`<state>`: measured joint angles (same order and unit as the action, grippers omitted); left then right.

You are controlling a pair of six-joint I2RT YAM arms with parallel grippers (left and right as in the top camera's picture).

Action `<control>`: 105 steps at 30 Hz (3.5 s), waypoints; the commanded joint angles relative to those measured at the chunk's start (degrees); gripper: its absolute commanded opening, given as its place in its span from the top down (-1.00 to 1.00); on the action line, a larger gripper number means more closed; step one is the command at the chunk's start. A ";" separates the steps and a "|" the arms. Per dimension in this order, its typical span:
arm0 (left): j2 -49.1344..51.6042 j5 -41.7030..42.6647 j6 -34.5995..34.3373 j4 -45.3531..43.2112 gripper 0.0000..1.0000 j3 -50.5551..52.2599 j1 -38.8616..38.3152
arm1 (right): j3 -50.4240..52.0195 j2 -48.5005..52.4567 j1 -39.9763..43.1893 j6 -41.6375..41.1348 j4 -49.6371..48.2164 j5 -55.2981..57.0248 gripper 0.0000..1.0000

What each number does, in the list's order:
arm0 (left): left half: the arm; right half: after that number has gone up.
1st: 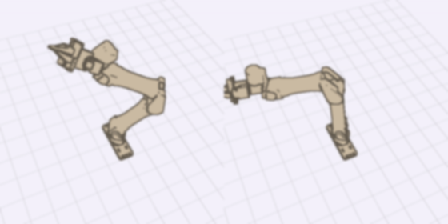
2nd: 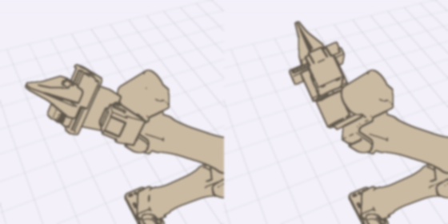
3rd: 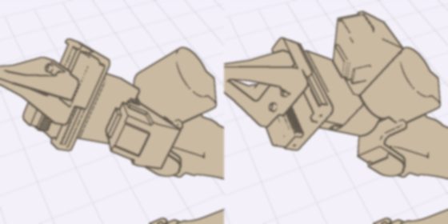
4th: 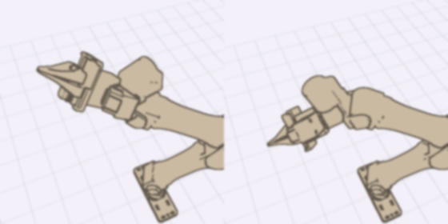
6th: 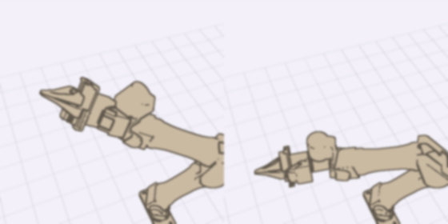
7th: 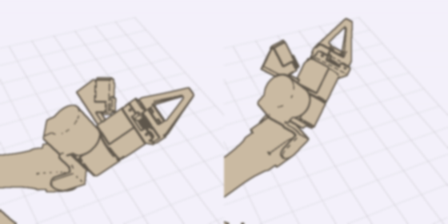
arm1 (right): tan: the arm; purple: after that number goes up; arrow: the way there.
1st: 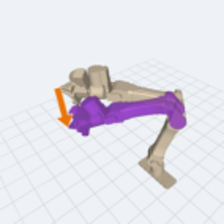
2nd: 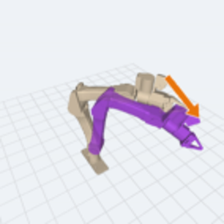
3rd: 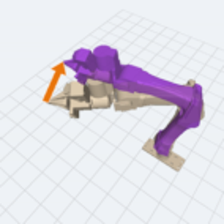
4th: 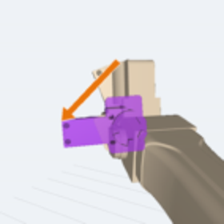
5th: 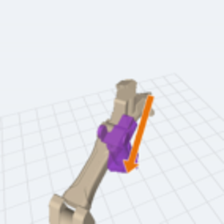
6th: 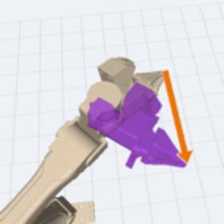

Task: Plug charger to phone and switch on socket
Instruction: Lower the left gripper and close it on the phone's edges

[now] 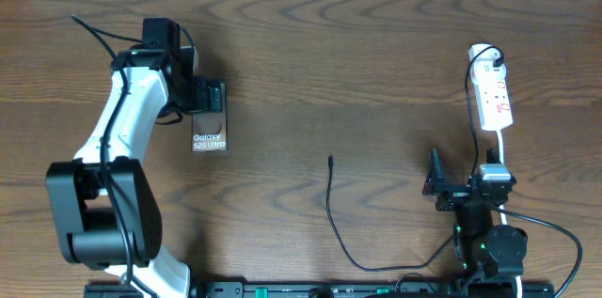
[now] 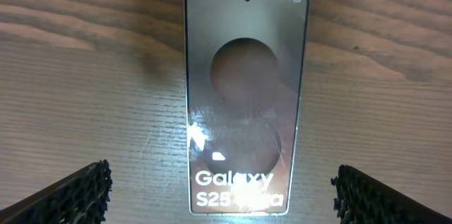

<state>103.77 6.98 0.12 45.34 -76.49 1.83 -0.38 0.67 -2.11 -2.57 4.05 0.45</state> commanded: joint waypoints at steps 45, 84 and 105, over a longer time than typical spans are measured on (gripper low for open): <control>6.49 -4.22 -5.20 -2.16 -0.98 -0.44 -4.50 | 0.07 -0.35 0.57 -0.37 0.26 0.04 -0.99; 10.88 -5.09 -5.14 -4.11 -0.99 -0.44 -4.48 | 0.07 -0.35 0.57 -0.39 0.26 0.07 -0.98; 12.31 -5.09 -5.11 -4.26 -0.99 -0.44 -4.48 | 0.07 -0.35 0.57 -0.37 0.26 0.04 -0.99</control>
<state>115.42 2.63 -4.51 41.04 -76.49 -2.83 -0.38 0.67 -2.11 -2.57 4.05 0.45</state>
